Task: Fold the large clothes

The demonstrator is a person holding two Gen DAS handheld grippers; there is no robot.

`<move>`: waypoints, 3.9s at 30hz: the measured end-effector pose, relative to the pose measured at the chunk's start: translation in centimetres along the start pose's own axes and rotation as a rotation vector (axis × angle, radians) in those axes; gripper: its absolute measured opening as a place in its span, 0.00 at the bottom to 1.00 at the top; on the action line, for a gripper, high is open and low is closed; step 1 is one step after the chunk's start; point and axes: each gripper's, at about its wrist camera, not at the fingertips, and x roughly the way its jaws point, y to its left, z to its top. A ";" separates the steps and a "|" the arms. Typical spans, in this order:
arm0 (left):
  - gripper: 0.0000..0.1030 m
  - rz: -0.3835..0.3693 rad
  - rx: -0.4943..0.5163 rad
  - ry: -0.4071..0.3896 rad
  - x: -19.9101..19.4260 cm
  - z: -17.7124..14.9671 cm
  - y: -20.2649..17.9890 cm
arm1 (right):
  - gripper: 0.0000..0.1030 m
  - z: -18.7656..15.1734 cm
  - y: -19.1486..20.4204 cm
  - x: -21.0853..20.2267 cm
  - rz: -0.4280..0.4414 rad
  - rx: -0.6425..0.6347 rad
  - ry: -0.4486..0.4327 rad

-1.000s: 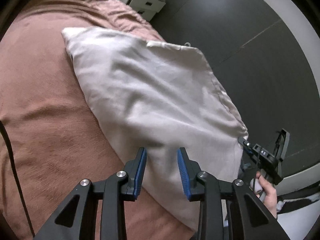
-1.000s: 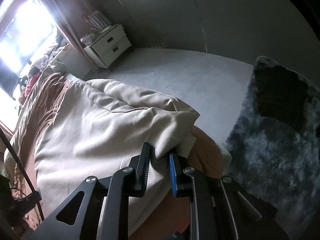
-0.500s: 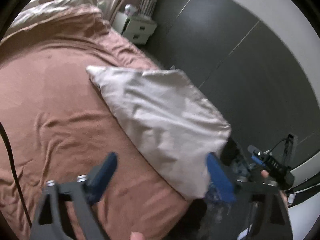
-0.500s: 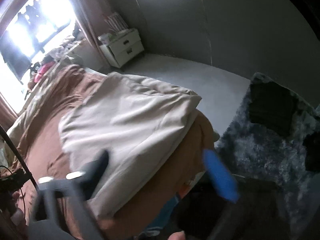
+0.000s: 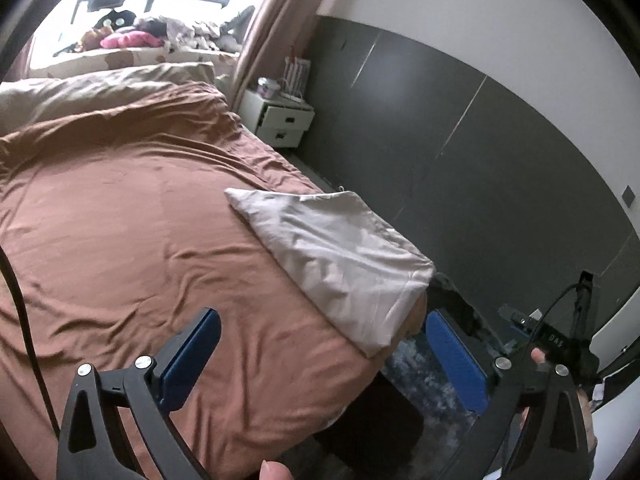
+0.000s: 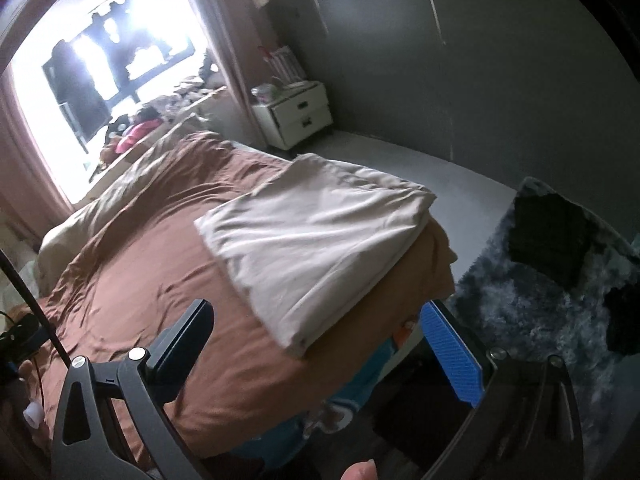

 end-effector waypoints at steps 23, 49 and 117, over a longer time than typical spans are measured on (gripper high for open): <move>1.00 0.197 0.039 -0.214 -22.8 -12.4 3.7 | 1.00 -11.0 5.0 -12.7 0.102 -0.123 -0.077; 1.00 0.415 0.008 -0.328 -31.1 -25.1 4.5 | 1.00 -24.0 10.7 -15.1 0.151 -0.243 -0.135; 1.00 0.477 -0.020 -0.335 -31.7 -28.0 4.4 | 1.00 -28.0 11.8 -14.1 0.166 -0.218 -0.146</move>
